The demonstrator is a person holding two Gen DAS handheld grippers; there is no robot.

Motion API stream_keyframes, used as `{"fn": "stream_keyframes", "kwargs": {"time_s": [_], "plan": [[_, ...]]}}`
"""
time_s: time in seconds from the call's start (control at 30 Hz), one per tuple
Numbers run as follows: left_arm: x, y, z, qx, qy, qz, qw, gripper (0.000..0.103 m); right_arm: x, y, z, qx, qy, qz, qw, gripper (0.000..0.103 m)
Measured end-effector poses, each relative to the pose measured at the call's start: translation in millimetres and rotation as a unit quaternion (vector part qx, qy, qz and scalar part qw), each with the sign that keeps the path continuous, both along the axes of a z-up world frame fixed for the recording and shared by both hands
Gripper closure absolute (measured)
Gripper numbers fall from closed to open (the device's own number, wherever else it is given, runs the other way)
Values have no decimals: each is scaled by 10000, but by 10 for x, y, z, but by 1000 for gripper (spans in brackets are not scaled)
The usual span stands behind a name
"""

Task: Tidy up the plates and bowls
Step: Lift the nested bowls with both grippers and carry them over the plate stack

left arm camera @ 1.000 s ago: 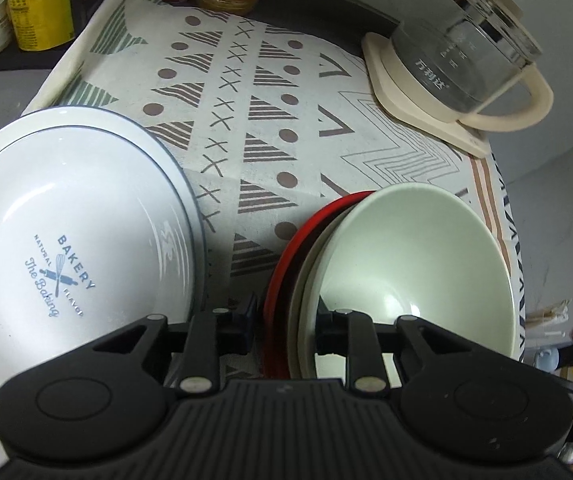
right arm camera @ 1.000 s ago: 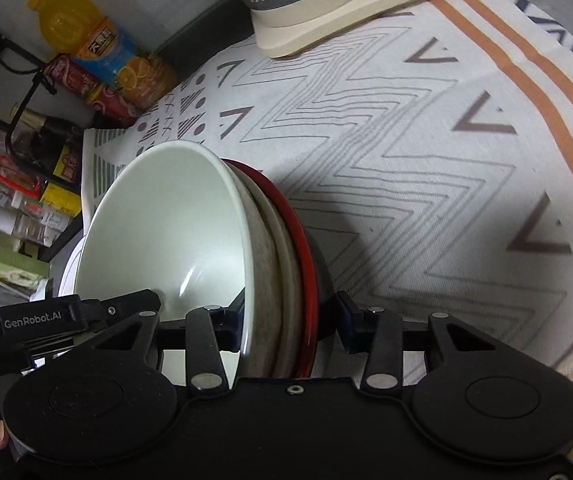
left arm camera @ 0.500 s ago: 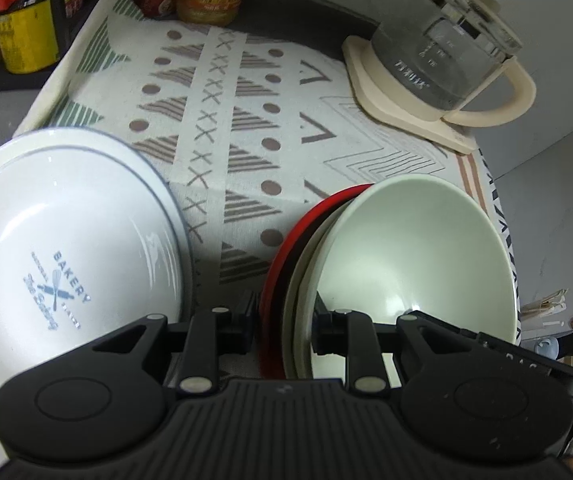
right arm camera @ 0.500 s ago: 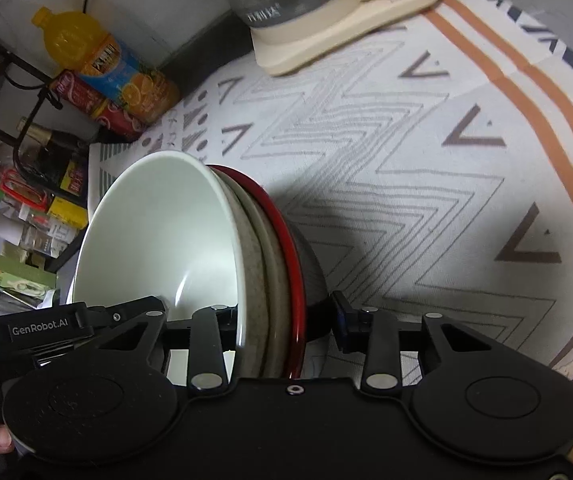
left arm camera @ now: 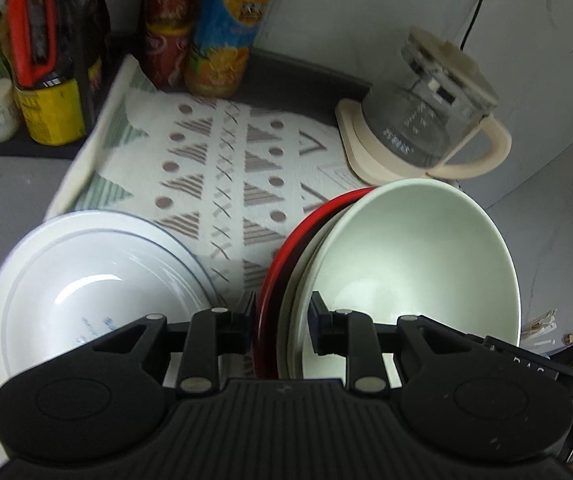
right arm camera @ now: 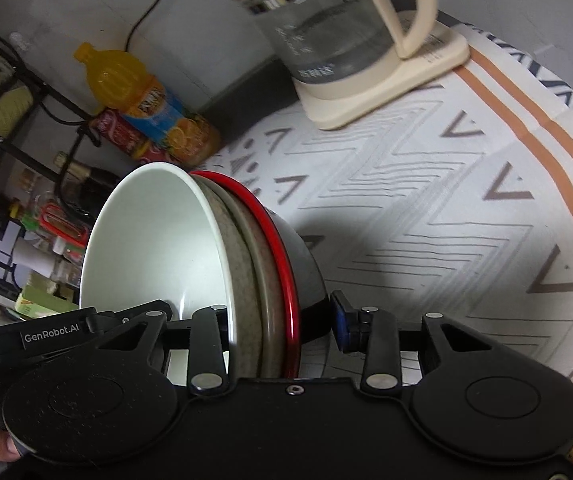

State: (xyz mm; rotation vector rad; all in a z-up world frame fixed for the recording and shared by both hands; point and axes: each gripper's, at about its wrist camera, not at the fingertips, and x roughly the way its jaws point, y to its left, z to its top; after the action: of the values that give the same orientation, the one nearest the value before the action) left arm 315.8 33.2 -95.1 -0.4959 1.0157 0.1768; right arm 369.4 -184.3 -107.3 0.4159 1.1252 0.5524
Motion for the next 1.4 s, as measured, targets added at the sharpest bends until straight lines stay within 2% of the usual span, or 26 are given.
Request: {"fn": "stream_keyframes", "kwargs": {"time_s": [0.23,0.63,1.1,1.4], "plan": [[-182,280,140,88,-125,212,9997,78,-73,239,153,131,-124,98,9998,66],[-511,761,174,90,-101,666,9977,78,-178,741,256,179,-153,529,9983,66],[-722,1210,12,13,56,1062,9943,77,-297,1251,159,45,18,1083,9941,66],[-796,1385,-150,-96,225,1152,9930,77,-386,1452,33,-123,198,1295,9913,66]]}}
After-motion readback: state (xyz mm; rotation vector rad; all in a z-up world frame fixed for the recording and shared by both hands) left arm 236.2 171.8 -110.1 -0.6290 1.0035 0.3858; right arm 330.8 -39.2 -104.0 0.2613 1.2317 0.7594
